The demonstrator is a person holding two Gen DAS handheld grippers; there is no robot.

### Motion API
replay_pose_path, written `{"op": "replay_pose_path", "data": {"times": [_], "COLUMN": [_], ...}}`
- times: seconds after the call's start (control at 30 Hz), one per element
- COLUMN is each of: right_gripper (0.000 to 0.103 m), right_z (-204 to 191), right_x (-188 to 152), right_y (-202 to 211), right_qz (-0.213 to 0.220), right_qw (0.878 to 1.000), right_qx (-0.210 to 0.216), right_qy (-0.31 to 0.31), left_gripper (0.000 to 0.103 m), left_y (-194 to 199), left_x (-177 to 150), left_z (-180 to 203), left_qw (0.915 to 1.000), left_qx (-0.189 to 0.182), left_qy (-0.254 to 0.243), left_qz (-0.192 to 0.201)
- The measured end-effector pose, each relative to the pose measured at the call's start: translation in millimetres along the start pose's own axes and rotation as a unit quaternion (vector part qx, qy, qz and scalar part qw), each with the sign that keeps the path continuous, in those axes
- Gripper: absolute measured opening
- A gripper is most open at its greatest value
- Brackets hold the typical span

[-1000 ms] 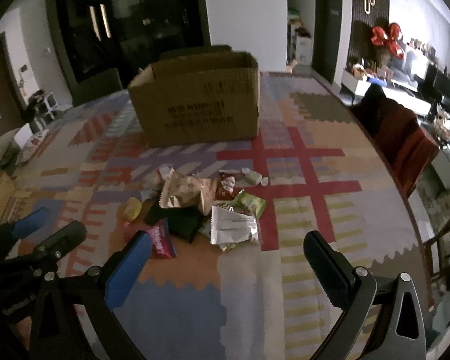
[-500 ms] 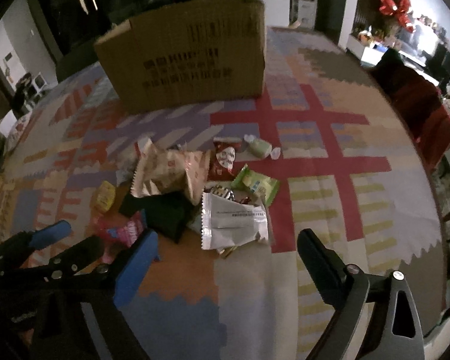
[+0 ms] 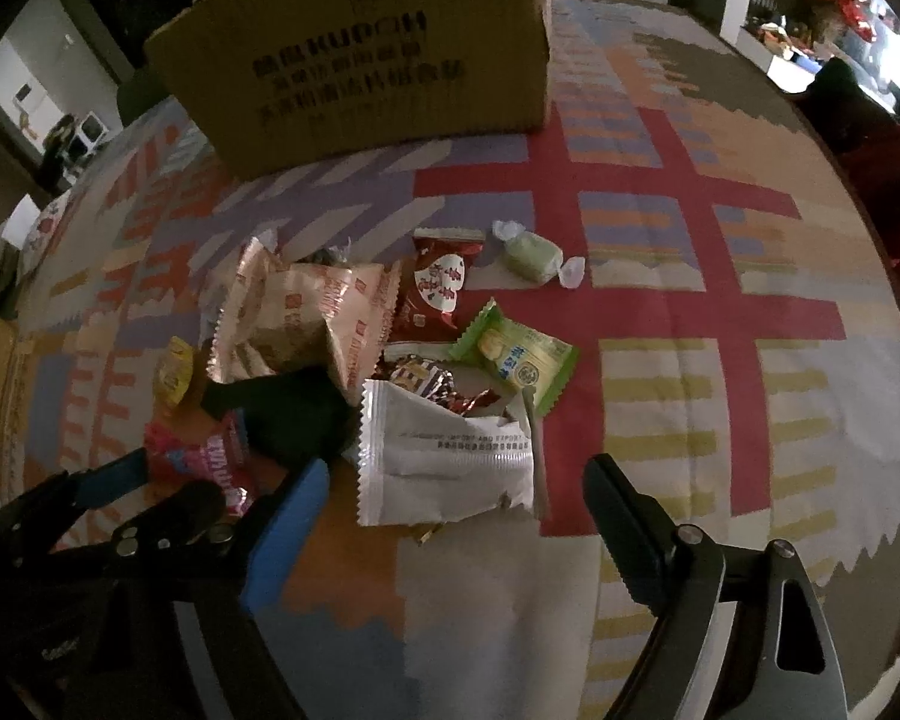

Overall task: Organize snacks
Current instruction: 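Move both grippers down toward the snack pile, then grasp the red snack bag with the left gripper while the right gripper grasps the white packet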

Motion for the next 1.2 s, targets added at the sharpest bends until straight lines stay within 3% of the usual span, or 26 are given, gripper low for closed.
{"op": "replay_pose_path", "data": {"times": [0.37,0.47,0.63,0.87,1.2], "right_gripper": [0.076,0.066,0.055,0.053,0.053], "right_z": [1,3,4,5,-3], "right_x": [5,6,5,-2,2], "right_y": [-18,-17,-13,-2,35], "right_qz": [-0.024,-0.023,-0.02,-0.012,0.039], "right_qw": [1.0,0.999,0.999,0.999,0.999], "right_qx": [0.013,0.01,0.018,0.027,0.02], "right_qy": [0.012,0.019,0.019,0.02,0.028], "left_gripper": [0.057,0.048,0.043,0.041,0.041], "left_y": [-8,-7,-5,7,41], "left_x": [4,2,1,0,17], "left_z": [-2,-1,4,10,29], "left_qw": [0.9998,0.9998,0.9999,0.9998,0.9966], "left_qx": [0.017,0.019,0.01,0.009,0.01], "left_qy": [0.008,0.005,0.0,-0.01,-0.046], "left_qz": [-0.001,0.0,0.0,0.015,0.068]}}
Point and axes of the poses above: each gripper's, at about its wrist camera, not at the fingertips, and y roughly against the way its jaws point, z to its right, x to its top, the point moved 8 cm from there along -y, roughly the way its jaws point, and after that the axes turned 3 degrees about -z, right-handed, at the moved point
